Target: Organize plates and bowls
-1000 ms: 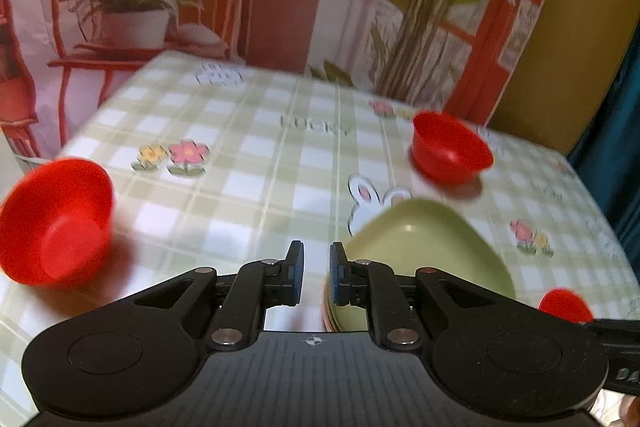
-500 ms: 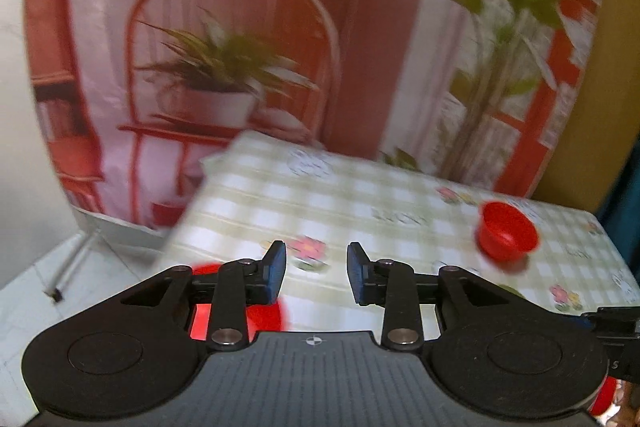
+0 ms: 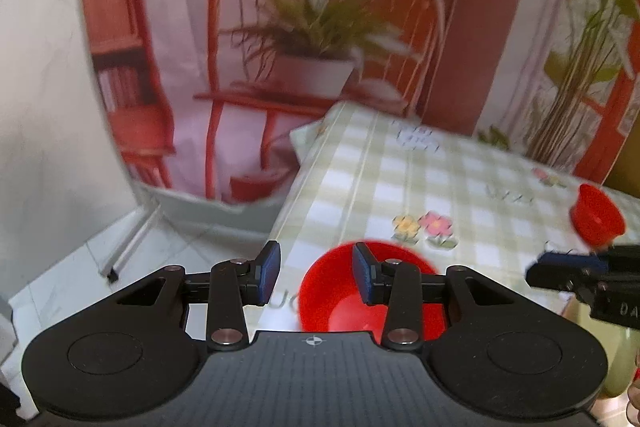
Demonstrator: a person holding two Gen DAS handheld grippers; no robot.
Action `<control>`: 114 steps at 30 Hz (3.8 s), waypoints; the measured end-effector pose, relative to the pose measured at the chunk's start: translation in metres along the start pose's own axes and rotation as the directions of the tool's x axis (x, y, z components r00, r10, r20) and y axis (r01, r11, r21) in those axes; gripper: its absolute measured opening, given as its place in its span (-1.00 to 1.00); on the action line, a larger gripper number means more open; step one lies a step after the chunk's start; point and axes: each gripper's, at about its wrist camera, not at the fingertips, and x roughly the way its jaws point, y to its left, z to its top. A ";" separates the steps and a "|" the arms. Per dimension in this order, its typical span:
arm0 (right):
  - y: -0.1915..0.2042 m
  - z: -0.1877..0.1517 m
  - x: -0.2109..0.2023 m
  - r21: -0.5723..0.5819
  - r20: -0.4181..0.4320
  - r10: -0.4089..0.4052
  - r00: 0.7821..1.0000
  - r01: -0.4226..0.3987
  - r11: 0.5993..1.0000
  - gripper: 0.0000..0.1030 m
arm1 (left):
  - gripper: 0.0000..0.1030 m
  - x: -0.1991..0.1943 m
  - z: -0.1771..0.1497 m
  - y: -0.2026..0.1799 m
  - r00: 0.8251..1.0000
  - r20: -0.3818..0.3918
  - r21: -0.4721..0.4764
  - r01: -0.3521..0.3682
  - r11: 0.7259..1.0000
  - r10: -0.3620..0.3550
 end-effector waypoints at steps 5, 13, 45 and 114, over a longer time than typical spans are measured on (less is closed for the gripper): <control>0.016 0.003 0.031 -0.022 -0.049 0.022 0.999 -0.023 0.999 -0.57 | -0.19 0.017 -0.012 0.010 0.999 -0.037 -0.030 0.002 1.000 -0.003; 0.024 -0.003 0.059 -0.022 -0.109 0.049 0.993 -0.052 0.998 -0.57 | -0.21 0.031 -0.026 0.013 0.998 -0.065 -0.051 0.018 0.999 -0.021; -0.051 -0.013 -0.066 0.162 0.101 0.004 0.995 -0.021 0.987 -0.76 | -0.67 -0.019 -0.009 -0.089 0.995 -0.015 0.044 0.100 0.994 -0.099; -0.236 -0.162 -0.267 0.428 0.189 -0.296 0.936 0.193 0.883 -0.74 | -0.67 -0.062 -0.081 -0.328 0.900 -0.144 0.245 0.435 0.866 -0.412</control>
